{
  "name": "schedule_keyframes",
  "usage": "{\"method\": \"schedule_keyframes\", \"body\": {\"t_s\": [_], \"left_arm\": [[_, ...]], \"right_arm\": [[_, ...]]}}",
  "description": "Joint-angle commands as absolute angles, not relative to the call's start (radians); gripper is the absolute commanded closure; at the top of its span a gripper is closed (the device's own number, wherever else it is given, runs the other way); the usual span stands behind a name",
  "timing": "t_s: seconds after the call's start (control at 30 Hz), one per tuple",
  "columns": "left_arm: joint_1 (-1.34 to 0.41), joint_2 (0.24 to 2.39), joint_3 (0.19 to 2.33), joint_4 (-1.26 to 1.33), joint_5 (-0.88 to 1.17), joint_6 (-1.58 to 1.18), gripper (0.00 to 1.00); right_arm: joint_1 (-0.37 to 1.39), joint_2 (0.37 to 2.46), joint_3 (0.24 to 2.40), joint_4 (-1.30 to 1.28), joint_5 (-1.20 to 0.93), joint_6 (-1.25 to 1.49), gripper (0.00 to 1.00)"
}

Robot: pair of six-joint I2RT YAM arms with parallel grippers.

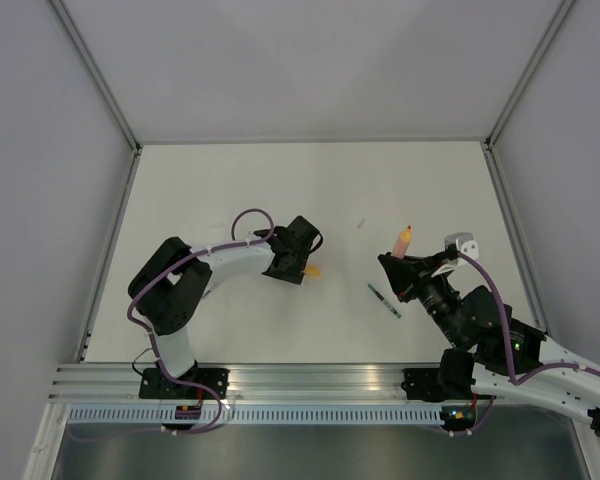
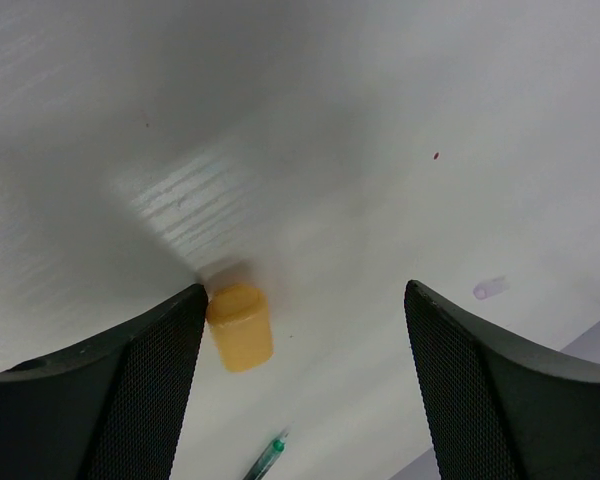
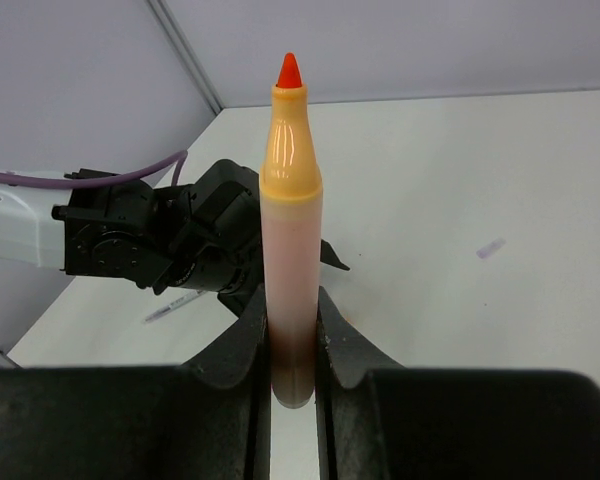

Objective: Insert the pens into the pen caps

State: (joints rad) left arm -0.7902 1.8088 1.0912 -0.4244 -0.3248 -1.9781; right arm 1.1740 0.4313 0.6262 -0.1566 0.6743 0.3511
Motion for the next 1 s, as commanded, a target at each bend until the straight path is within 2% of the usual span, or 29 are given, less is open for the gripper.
{"method": "schedule_keyframes", "body": {"t_s": [0.0,0.43,0.6,0.7,0.83,0.97], "left_arm": [[-0.769,1.787,1.101,-0.488,-0.384,-2.275,0.15],[-0.785,1.865,1.361,-0.819,-0.382,-2.073,0.16],[-0.785,1.839,1.379,-0.914,-0.484,-1.904,0.16],[-0.784,1.809,1.397,-0.921,-0.544,-1.723,0.15],[-0.785,1.798,1.428,-0.819,-0.537,-1.27,0.14],[-0.785,1.799,1.379,-0.615,-0.33,-0.968,0.13]], "right_arm": [[1.173,0.416,0.632,-0.161,0.67,0.345,1.0],[1.173,0.423,0.629,-0.158,0.681,0.344,1.0],[1.172,0.419,0.629,-0.16,0.673,0.348,1.0],[1.172,0.419,0.627,-0.158,0.681,0.345,1.0],[1.173,0.42,0.627,-0.155,0.68,0.348,1.0],[1.172,0.423,0.626,-0.156,0.683,0.348,1.0]]}}
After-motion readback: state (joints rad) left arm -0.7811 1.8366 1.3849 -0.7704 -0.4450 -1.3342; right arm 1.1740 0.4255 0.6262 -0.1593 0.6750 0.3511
